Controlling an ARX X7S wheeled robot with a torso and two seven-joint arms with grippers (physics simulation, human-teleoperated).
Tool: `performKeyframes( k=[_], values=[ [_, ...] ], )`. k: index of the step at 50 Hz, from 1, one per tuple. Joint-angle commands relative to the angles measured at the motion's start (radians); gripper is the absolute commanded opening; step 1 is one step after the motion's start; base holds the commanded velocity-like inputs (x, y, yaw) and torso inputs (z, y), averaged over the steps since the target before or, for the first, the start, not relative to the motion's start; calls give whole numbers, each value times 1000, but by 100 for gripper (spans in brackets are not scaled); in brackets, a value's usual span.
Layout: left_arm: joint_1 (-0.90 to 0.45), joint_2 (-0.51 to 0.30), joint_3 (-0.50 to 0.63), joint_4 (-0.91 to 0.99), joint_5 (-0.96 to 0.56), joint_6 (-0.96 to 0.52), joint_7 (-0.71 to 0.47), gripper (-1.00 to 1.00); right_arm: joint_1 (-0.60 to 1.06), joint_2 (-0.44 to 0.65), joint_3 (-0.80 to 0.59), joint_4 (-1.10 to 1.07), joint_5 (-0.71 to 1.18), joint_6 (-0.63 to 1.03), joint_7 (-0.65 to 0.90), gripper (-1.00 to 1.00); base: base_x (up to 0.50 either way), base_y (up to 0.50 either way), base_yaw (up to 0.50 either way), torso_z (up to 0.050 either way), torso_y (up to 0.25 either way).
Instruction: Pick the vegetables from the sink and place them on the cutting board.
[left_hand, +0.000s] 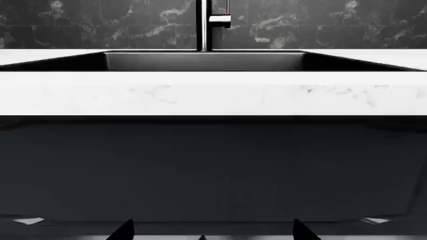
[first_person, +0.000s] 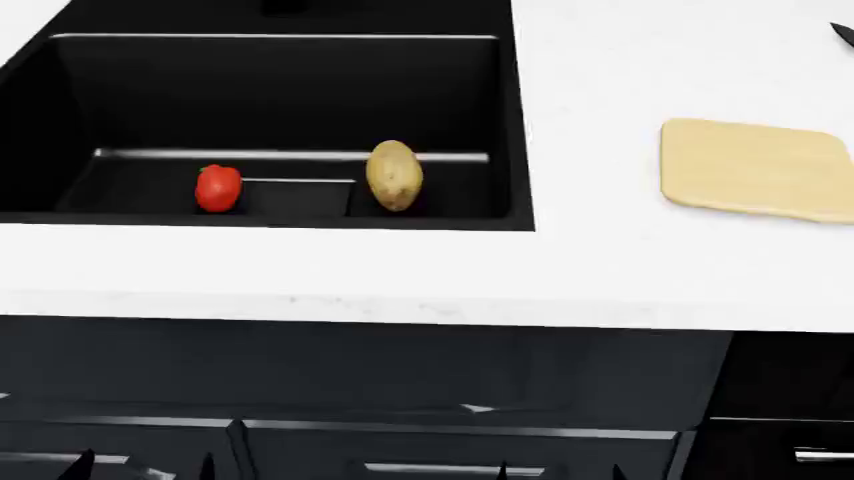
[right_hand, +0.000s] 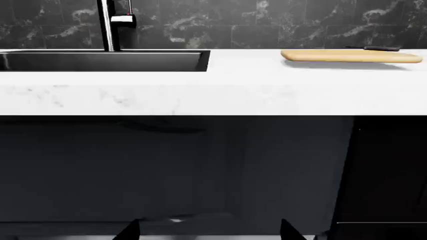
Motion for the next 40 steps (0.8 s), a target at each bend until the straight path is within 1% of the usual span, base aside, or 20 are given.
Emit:
performKeyframes(
  k=[1,4,6,13,16,17,24,25,27,30,33,34,35,36,37,38,39,40],
  values=[
    [6,-21,11,3,-19,0,-12,100,-3,17,-22,-8,7,-1,21,100,0,0,0,0,0],
    [15,-39,35,-2,-5,24,-22,100,-6,28,-39,-10,17,-10,33,100,0,0,0,0,0],
    [-3,-34,47,-14,-1,8,-37,100,-7,34,-49,-9,17,-13,41,100,0,0,0,0,0],
    [2,-56,49,-9,-22,-8,-56,100,-10,50,-67,-12,31,-21,59,100,0,0,0,0,0],
    [-14,-49,63,-19,-13,-15,-71,100,-10,53,-71,-11,39,-22,60,100,0,0,0,0,0],
    [-12,-11,18,-16,21,-18,-27,100,-13,10,-22,-12,-1,-21,8,100,0,0,0,0,0],
    [-15,-36,51,-20,7,-38,-63,100,9,36,-60,10,16,-7,38,100,0,0,0,0,0],
    [-21,-35,49,-18,-7,-76,-64,100,21,38,-61,15,22,4,40,100,0,0,0,0,0],
    [-31,-39,70,-9,10,-87,-73,100,39,40,-64,-13,28,40,49,100,0,0,0,0,0],
    [-73,-36,78,80,5,-201,-91,100,60,49,-65,-102,34,132,64,100,0,0,0,0,0],
    [-143,-50,76,199,2,-355,-97,100,107,64,-37,-224,65,278,77,100,0,0,0,0,0],
    [-167,-59,73,253,-1,-416,-93,100,132,73,-26,-274,80,338,77,100,0,0,0,0,0],
    [-214,-70,90,323,14,-497,-88,100,171,90,-17,-355,88,437,79,100,0,0,0,0,0],
    [-224,-76,88,349,9,-526,-83,100,182,96,-15,-383,93,466,80,100,0,0,0,0,0],
    [-266,-77,85,399,1,-610,-76,100,226,116,-12,-450,96,562,81,100,0,0,0,0,0],
    [-288,-75,73,425,-19,-663,-68,100,249,126,-12,-486,99,619,81,100,0,0,0,0,0],
    [-326,-78,44,471,-54,-763,-50,100,294,141,-10,-552,108,721,80,100,0,0,0,0,0],
    [-345,-82,44,492,-55,-798,-51,100,320,148,-9,-582,112,772,81,100,0,0,0,0,0]
  ],
)
